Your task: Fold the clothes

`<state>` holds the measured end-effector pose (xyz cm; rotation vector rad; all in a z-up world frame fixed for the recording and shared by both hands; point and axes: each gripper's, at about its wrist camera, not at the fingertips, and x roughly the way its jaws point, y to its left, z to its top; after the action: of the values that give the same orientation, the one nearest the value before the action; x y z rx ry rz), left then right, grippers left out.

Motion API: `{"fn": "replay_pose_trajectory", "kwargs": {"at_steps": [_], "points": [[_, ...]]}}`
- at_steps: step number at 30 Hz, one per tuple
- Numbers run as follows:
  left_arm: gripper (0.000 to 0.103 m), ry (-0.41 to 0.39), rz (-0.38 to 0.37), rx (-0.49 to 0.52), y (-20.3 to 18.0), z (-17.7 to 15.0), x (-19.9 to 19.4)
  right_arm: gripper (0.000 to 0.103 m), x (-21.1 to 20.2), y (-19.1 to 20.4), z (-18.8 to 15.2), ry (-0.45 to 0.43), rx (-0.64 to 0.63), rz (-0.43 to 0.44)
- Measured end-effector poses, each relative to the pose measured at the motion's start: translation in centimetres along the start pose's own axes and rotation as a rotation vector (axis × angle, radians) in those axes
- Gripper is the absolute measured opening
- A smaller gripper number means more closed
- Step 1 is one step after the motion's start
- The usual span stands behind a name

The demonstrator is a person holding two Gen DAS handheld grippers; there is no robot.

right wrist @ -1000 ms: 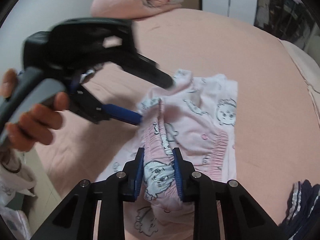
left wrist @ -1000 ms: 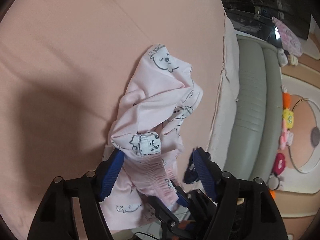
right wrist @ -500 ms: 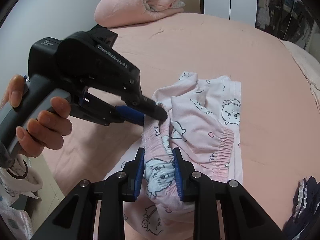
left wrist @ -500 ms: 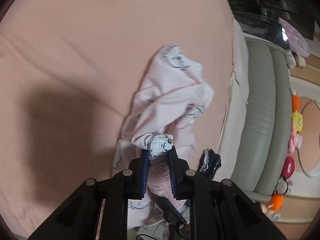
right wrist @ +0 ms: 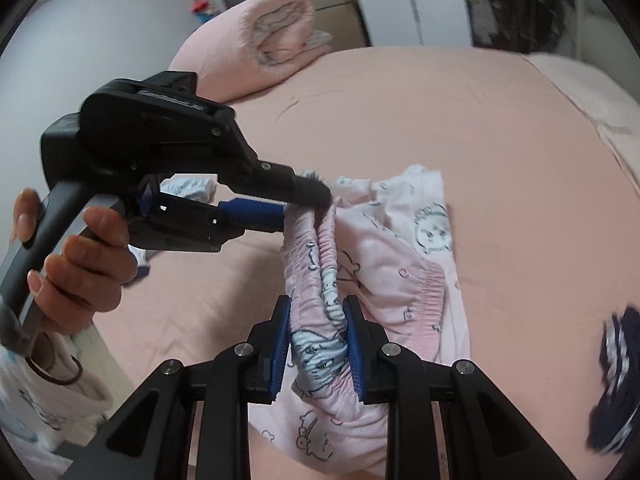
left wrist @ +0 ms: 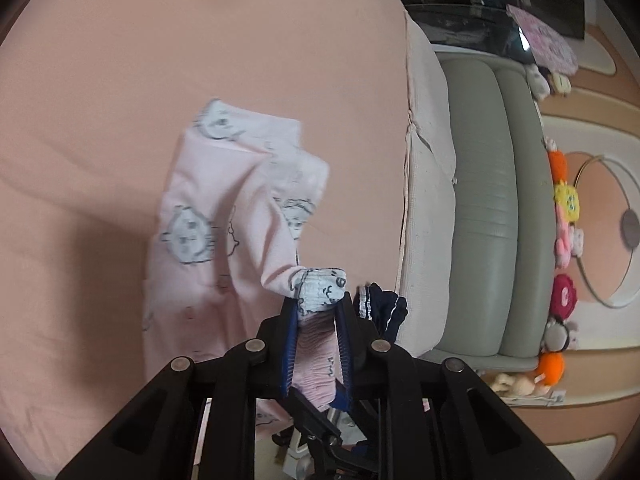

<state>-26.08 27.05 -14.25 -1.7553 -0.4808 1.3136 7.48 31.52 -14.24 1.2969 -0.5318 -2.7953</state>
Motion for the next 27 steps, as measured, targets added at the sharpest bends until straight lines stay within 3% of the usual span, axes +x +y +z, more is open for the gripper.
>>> {"fn": "replay_pose_trajectory", "kwargs": {"at_steps": [4,7,9,13,15,17,18,21,23,27], "points": [[0.016,0.015,0.018,0.068,-2.3,0.0,0.8,0.025,-2.6,-1.1,-1.9,-0.025,0.065,-0.020],[0.016,0.007,0.042,0.101,-3.4,0.5,2.0,0.025,-2.1,-3.0,1.1,-0.041,0.098,-0.054],[0.016,-0.003,0.044,0.083,-3.4,0.9,2.7,0.025,-1.9,-3.7,1.8,-0.044,0.114,-0.100],[0.019,0.081,0.022,0.035,-3.0,1.2,4.3,0.025,-1.2,-4.7,1.6,0.015,0.162,-0.217],[0.036,0.105,0.067,0.078,-3.5,1.0,4.7,0.025,-1.0,-5.1,1.1,0.045,0.193,-0.243],[0.095,0.072,0.074,0.102,-3.9,0.8,4.4,0.025,-0.6,-5.5,0.5,0.076,0.225,-0.256],[0.101,0.056,0.076,0.114,-4.0,0.7,4.2,0.025,-0.4,-5.7,0.2,0.083,0.235,-0.262],[0.103,0.035,0.020,0.139,-4.3,0.4,3.1,0.025,0.1,-6.2,-0.4,0.091,0.254,-0.272],[0.103,0.021,0.036,0.140,-3.6,0.0,1.6,0.025,0.5,-6.5,-0.4,0.083,0.257,-0.265],[0.103,-0.038,0.201,0.155,-1.6,0.1,1.7,0.028,0.8,-7.1,-0.3,0.067,0.269,-0.254]]}}
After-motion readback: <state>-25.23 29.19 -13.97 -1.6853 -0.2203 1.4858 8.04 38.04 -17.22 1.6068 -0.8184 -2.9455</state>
